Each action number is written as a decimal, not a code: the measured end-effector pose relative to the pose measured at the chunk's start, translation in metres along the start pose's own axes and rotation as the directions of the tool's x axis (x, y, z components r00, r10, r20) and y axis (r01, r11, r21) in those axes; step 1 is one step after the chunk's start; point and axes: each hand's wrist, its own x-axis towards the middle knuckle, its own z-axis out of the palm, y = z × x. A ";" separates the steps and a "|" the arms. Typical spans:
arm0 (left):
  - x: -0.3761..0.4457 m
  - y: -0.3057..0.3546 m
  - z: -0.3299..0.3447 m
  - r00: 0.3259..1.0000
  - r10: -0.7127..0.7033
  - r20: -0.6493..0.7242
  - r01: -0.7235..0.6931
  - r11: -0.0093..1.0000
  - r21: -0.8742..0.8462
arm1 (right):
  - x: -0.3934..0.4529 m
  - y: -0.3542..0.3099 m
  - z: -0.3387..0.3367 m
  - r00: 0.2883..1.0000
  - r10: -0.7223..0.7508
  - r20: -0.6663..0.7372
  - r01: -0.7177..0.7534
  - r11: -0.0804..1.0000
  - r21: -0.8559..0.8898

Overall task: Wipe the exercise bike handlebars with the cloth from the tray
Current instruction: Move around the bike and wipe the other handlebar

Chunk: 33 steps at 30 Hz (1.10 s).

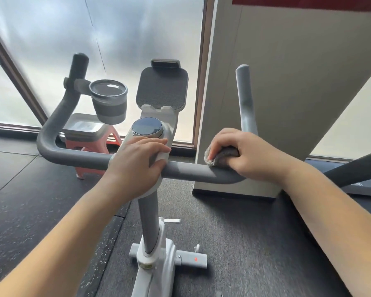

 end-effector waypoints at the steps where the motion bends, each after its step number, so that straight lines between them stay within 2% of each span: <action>1: 0.000 0.000 0.000 1.000 -0.004 0.001 0.004 1.000 0.000 | 0.005 -0.003 0.005 0.998 -0.049 -0.050 0.050 0.999 0.005; 3: 0.000 0.000 0.000 1.000 -0.005 -0.005 0.005 1.000 -0.001 | 0.017 -0.012 0.021 0.982 -0.169 -0.084 0.171 0.985 0.017; 6: 0.000 0.000 0.000 1.000 -0.010 -0.011 0.010 1.000 0.000 | 0.026 -0.019 0.042 0.965 -0.263 0.004 0.263 0.964 -0.021; 14: 0.000 -0.002 0.002 1.000 -0.008 -0.023 0.009 1.000 0.003 | -0.010 0.002 0.016 0.991 -0.133 0.006 0.133 0.989 0.072; 16: -0.001 -0.003 0.003 1.000 -0.004 -0.031 0.004 1.000 0.002 | -0.018 0.002 0.016 0.987 -0.146 -0.062 0.149 0.988 0.042; 19: -0.003 0.001 0.001 0.999 -0.007 -0.052 0.006 1.000 -0.029 | -0.030 -0.002 0.021 0.954 -0.136 -0.265 0.156 0.986 0.054; 22: -0.008 0.007 -0.003 0.991 -0.003 -0.131 -0.001 0.999 -0.034 | -0.048 -0.009 0.027 0.873 -0.102 -0.478 0.198 0.968 0.155; 24: -0.014 0.014 -0.005 0.982 -0.003 -0.187 0.001 1.000 -0.014 | -0.062 -0.009 0.031 0.828 -0.071 -0.557 0.198 0.965 0.170; 27: -0.034 0.035 0.001 0.972 -0.014 -0.236 0.009 1.000 -0.022 | -0.083 -0.002 0.033 0.802 0.023 -0.596 0.143 0.963 0.228; 33: -0.097 0.089 0.044 0.972 -0.039 -0.232 0.053 0.997 0.054 | -0.138 0.020 0.037 0.816 0.220 -0.534 -0.006 0.927 0.374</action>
